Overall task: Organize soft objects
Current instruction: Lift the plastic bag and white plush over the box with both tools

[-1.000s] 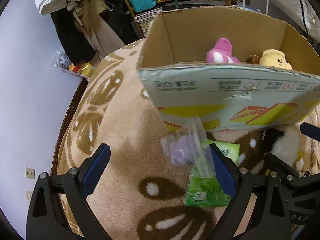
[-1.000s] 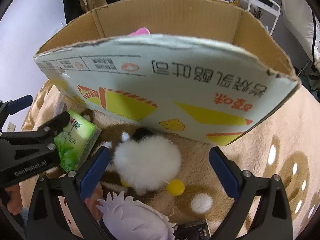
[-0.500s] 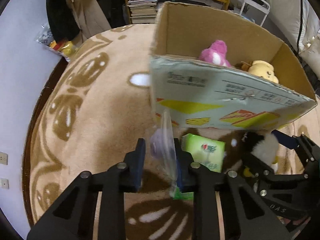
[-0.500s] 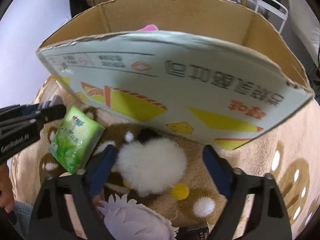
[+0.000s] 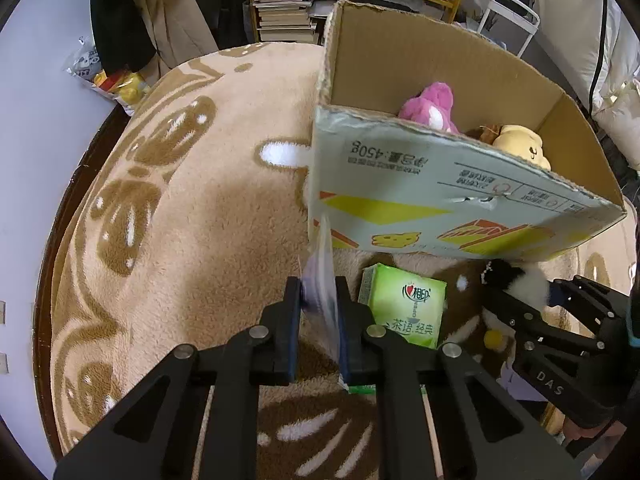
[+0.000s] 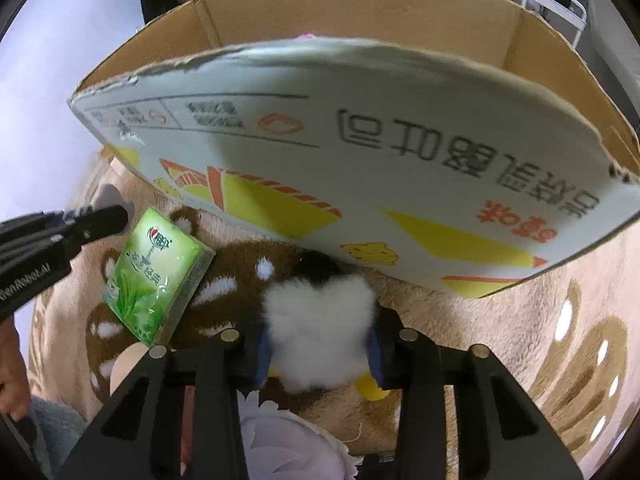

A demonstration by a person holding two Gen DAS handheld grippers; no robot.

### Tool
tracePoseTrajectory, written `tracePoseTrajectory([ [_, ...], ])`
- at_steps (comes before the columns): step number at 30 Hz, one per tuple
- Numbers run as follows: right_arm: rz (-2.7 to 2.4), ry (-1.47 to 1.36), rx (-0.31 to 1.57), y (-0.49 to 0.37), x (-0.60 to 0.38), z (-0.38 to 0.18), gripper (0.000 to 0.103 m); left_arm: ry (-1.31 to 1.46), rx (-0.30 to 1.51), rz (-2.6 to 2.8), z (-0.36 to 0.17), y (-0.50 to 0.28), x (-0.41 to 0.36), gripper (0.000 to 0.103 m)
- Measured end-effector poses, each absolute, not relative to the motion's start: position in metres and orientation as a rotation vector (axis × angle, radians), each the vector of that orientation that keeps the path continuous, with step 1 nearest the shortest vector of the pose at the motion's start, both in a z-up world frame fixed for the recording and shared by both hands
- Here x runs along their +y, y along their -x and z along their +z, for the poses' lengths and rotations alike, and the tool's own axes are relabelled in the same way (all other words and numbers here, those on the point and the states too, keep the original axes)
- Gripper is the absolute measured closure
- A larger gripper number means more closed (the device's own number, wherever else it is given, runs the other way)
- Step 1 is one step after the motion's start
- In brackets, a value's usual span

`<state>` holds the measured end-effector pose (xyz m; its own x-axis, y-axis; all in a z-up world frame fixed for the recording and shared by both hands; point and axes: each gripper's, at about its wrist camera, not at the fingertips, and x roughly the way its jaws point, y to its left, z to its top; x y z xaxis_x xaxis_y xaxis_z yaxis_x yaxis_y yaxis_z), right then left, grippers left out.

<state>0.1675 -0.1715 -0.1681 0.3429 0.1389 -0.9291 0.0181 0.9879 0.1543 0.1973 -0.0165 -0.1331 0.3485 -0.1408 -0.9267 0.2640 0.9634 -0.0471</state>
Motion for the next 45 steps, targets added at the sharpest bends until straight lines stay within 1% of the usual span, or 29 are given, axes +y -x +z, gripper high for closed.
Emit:
tracePoseTrajectory([
  [7, 0.082, -0.187, 1.232, -0.165, -0.176, -0.166, 0.069, -0.103, 1.161, -0.265, -0.126, -0.190, -0.012, 0.088],
  [12, 0.084, -0.195, 1.223, -0.163, -0.184, -0.159, 0.069, -0.090, 1.146, -0.277, -0.121, -0.183, -0.008, 0.088],
  [27, 0.054, -0.228, 1.102, -0.112, -0.210, -0.110, 0.069, -0.127, 1.010, -0.279, -0.091, -0.148, -0.012, 0.088],
  [31, 0.043, -0.226, 1.044, -0.089, -0.221, -0.087, 0.069, -0.151, 0.968, -0.271, -0.076, -0.133, -0.014, 0.088],
  [33, 0.036, -0.234, 1.021, -0.093, -0.218, -0.078, 0.069, -0.158, 0.942, -0.266, -0.069, -0.126, -0.015, 0.088],
  [38, 0.024, -0.234, 0.921, -0.087, -0.224, -0.048, 0.069, -0.173, 0.833, -0.289, -0.044, -0.110, -0.022, 0.088],
  [40, 0.050, -0.209, 0.844, -0.083, -0.223, -0.035, 0.069, -0.168, 0.799, -0.310, -0.035, -0.108, -0.023, 0.088],
  [45, 0.065, -0.211, 0.755, -0.083, -0.225, -0.019, 0.069, -0.177, 0.675, -0.333, -0.014, -0.102, -0.028, 0.088],
])
